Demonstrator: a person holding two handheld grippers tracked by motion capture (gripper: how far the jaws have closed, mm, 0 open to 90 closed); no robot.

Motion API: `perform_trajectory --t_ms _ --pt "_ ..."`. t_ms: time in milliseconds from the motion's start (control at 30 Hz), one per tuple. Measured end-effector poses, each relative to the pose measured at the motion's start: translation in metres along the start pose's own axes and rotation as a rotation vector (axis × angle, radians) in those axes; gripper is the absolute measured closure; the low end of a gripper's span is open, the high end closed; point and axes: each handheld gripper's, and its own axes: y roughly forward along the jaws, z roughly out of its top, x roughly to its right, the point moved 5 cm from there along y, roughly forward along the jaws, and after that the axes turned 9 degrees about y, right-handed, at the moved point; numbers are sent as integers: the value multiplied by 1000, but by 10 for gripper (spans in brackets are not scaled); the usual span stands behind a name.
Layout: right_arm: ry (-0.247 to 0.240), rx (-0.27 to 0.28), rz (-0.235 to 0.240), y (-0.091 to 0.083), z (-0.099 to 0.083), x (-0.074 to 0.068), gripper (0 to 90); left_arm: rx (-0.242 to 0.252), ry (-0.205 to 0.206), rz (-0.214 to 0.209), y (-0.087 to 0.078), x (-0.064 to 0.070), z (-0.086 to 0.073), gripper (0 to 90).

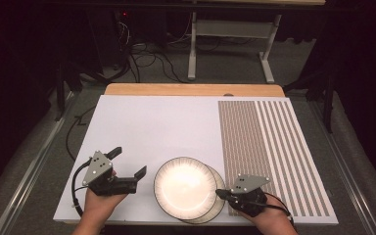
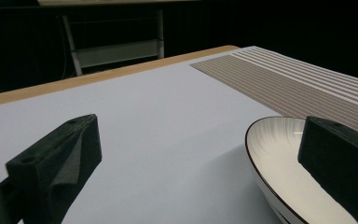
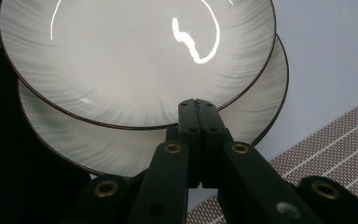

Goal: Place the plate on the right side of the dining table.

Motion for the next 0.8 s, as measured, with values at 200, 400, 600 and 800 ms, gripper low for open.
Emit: perform_trajectory --t_ms 200,400,600,800 --pt "1 5 2 0 1 0 900 3 -1 1 0 0 1 1" --pt "11 6 9 0 2 0 900 3 0 0 0 0 1 1" --pt "9 7 13 1 3 0 900 6 -3 -1 -1 0 1 1" --pt "-5 -8 27 7 3 -5 900 8 -5 -3 -1 0 2 1"
